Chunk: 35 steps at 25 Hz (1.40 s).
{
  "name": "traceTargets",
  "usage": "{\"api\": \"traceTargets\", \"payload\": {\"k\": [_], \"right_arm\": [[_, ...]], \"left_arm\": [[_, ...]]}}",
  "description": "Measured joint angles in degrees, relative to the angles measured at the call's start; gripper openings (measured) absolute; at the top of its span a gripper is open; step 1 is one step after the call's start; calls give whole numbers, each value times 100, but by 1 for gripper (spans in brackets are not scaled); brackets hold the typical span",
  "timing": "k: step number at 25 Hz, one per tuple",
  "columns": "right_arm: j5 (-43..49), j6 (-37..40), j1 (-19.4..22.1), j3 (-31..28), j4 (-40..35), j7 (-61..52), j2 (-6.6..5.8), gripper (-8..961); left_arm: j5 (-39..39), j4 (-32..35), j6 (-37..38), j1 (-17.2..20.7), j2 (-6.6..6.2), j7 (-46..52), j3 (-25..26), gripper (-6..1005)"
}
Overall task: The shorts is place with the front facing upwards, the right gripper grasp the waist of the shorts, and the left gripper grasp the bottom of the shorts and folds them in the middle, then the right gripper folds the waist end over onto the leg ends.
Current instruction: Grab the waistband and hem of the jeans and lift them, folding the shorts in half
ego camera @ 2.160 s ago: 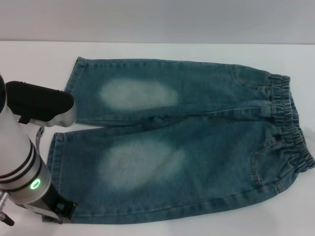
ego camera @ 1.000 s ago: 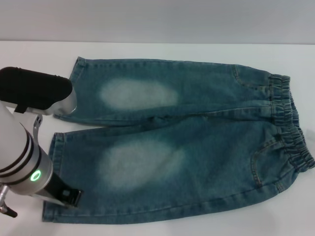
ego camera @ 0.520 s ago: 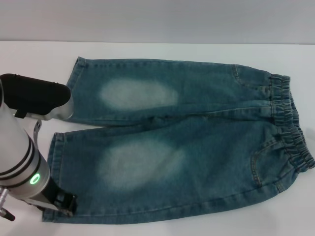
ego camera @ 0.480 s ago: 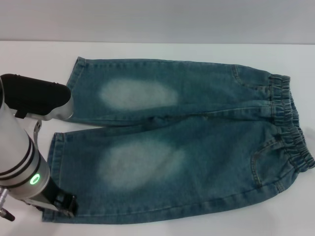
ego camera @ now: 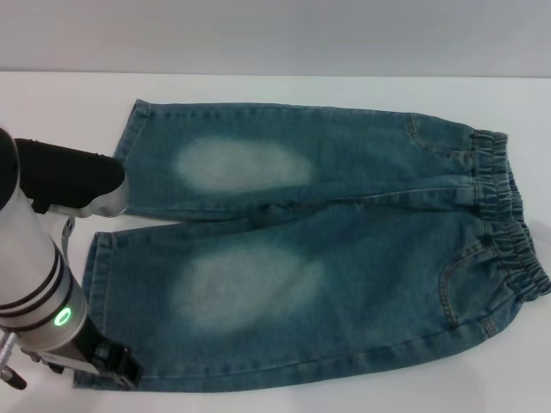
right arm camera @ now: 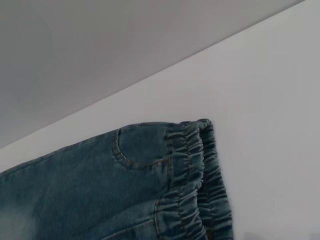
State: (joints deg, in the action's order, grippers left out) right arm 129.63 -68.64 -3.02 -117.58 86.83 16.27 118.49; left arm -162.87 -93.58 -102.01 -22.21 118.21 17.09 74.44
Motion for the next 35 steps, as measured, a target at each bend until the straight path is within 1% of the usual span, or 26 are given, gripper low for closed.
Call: {"api": "traceTargets", "payload": {"k": [7,15,21,23,35], "right_arm": [[0,-29,-33,-62,-18,0,3,768],[0,-35,-32,-73,-18,-1,6,768],[0,-36,-37,-72,-17,-1,1,768],[0,-39,-38,-71,-17,-1,0,768],[0,-83,-16,-71,-14,9,6,768]], "left_arm": [[18,160,16,-118,9,-6,0,845],[179,235,-25,-149,8,-91,-7,849],[267,249,-32,-180,-4,-144,3,783],[268,239,-32,-185,-3,-151,3,602],[267,130,-33,-223,0,-196,32,271]]}}
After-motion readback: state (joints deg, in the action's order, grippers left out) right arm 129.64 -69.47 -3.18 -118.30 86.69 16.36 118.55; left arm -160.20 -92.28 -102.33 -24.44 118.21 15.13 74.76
